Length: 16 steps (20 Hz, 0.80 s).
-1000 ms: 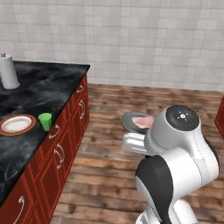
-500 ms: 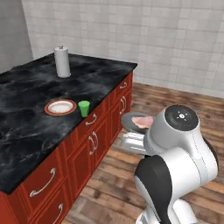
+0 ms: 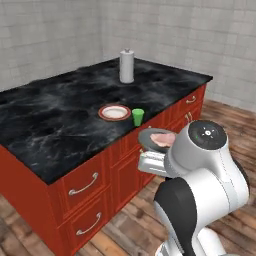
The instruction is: Pick up the pan with the steak in it and place it on the dining table. Then place the steak on the plate.
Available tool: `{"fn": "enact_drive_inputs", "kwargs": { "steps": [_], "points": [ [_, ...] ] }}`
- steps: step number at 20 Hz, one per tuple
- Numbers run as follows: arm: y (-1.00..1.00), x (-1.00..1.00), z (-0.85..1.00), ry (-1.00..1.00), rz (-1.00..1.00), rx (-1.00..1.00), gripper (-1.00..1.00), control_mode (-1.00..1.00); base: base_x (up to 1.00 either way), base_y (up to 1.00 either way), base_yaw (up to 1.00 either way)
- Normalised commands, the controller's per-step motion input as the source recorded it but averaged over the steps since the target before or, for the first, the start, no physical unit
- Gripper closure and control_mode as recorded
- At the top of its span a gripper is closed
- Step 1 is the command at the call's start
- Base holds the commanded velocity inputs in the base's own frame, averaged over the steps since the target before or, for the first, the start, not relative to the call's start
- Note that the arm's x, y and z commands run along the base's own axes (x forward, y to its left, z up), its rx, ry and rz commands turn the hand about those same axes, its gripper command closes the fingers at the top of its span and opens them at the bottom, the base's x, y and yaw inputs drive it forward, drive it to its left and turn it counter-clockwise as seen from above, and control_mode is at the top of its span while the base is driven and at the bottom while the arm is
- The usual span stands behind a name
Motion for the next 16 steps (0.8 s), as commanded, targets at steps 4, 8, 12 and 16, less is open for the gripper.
{"fn": "enact_drive_inputs", "kwargs": {
  "steps": [4, 8, 12, 16],
  "points": [
    [0.00, 0.00, 0.00, 0.00, 0.00, 0.00, 1.00, 1.00, -0.03, 0.00, 0.50],
    [0.00, 0.00, 0.00, 0.00, 0.00, 0.00, 1.00, 1.00, -0.03, 0.00, 0.50],
    [0.00, 0.00, 0.00, 0.00, 0.00, 0.00, 1.00, 1.00, -0.04, 0.00, 0.50],
    [0.00, 0.00, 0.00, 0.00, 0.00, 0.00, 1.00, 1.00, -0.02, 0.00, 0.50]
  ]
}}
